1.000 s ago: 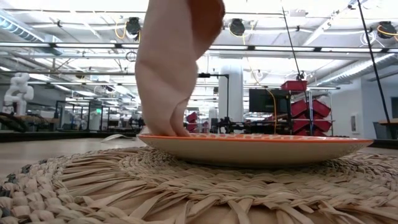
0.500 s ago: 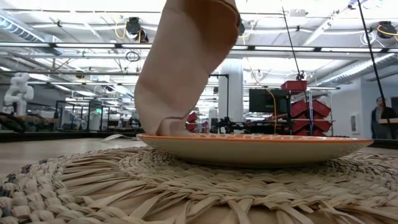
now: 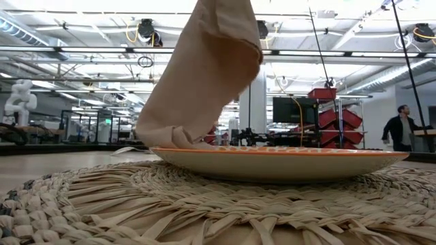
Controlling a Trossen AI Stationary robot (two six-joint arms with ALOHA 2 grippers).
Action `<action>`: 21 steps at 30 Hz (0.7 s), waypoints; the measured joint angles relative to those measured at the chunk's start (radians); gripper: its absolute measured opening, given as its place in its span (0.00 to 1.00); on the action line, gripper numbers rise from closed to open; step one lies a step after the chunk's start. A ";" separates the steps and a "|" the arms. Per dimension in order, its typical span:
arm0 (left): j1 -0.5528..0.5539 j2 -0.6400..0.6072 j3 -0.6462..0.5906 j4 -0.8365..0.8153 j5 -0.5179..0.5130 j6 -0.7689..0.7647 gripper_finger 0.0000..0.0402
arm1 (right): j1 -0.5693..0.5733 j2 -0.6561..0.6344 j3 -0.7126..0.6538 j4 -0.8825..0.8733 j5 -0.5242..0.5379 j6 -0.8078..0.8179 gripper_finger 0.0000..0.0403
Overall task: Set table place
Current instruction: Fold the napkin
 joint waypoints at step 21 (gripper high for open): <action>0.188 -0.001 0.247 -0.234 0.325 -0.271 0.00 | -0.140 0.031 0.000 -0.015 0.064 0.295 0.40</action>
